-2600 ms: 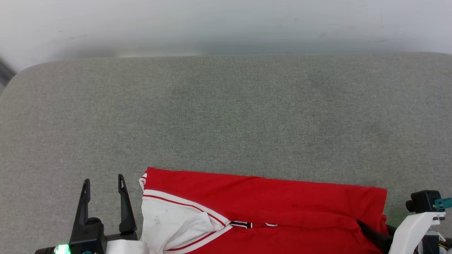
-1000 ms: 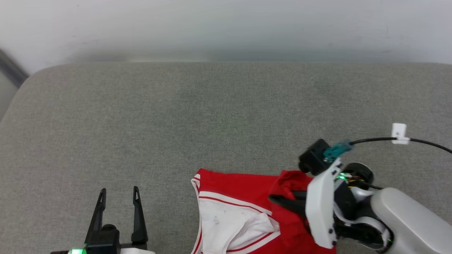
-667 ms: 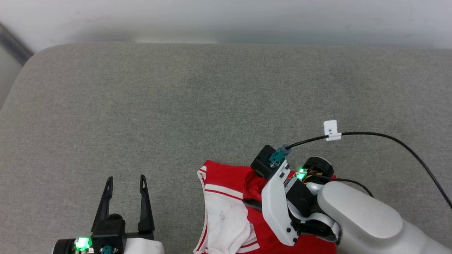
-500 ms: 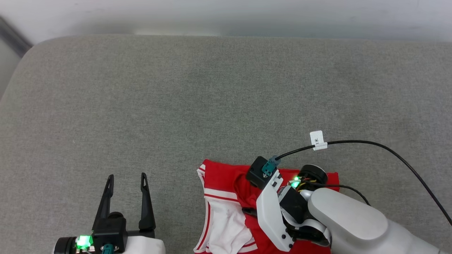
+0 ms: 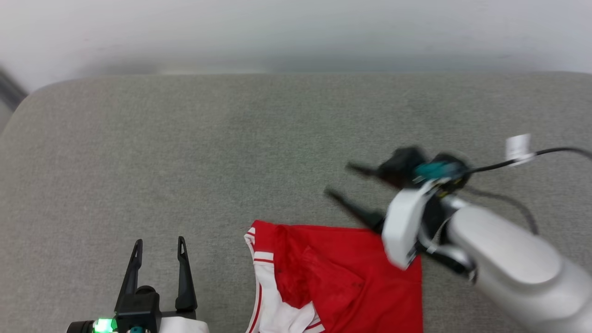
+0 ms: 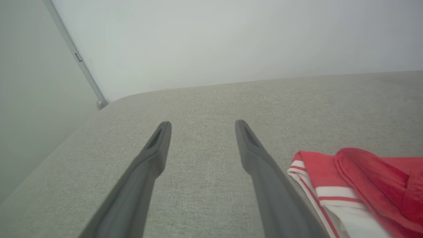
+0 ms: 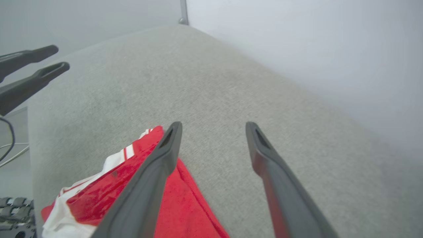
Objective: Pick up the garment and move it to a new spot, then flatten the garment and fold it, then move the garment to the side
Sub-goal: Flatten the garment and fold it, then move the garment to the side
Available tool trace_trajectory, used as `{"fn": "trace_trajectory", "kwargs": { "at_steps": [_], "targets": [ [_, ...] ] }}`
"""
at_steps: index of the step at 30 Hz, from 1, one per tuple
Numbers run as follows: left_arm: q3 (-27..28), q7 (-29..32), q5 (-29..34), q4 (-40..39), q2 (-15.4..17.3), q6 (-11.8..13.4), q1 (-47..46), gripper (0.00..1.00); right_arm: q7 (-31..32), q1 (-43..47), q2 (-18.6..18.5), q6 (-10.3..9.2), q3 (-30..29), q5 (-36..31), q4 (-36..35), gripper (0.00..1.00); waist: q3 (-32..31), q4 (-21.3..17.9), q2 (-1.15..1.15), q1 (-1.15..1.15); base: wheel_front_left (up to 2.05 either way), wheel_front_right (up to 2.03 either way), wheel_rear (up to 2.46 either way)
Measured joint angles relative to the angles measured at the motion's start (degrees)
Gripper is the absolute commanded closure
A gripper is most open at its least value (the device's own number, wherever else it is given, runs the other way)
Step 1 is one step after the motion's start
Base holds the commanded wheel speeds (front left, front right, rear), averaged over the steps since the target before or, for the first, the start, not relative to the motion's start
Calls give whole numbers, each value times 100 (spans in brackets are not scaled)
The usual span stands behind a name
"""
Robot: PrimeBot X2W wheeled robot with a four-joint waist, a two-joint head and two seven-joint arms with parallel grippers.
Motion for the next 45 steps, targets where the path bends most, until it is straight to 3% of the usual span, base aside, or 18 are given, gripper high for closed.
{"fn": "trace_trajectory", "kwargs": {
  "at_steps": [4, 9, 14, 19, 25, 34, 40, 45],
  "targets": [
    [16, 0, -2, -24, 5, -23, 48, 0, -984, 220, -179, 0, -1159, -725, 85, 0, -139, -149, 0, 0, 0, 0, 0],
    [69, 0, -9, -64, 16, -51, 163, 0, -1709, 1135, -23, 0, -2784, -1647, 190, 0, -290, -305, 0, 0, 0, 0, 0],
    [105, 0, -26, -65, 14, -103, 248, 0, -1841, 2252, 439, 0, -4306, -2525, -197, 0, -421, -408, 0, -1, 0, 0, 0],
    [122, 0, -49, -67, 14, -180, 255, 0, -1856, 3348, 1090, 0, -5327, -3105, -1147, 0, -512, -455, 0, 0, 0, 0, 0],
    [121, 0, -51, -70, 12, -290, 270, 0, -1857, 4386, 1631, -1, -5794, -3333, -1723, 0, -594, -441, 0, -1, 0, 0, 0],
    [155, 0, -66, -66, -15, -379, 378, 0, -1857, 5184, 1920, -1, -5996, -3364, -2012, 0, -708, -385, 0, -1, 0, 0, 0],
    [198, 0, -101, -79, -43, -412, 430, 0, -1857, 5226, 1996, -1, -6059, -3403, -2183, 0, -719, -369, 0, -1, 0, 0, 0],
    [247, 0, -107, -80, -62, -444, 422, 0, -1858, 4481, 1864, -1, -6059, -3468, -2588, 0, -664, -371, 0, -1, 0, 0, 0]
  ]
}}
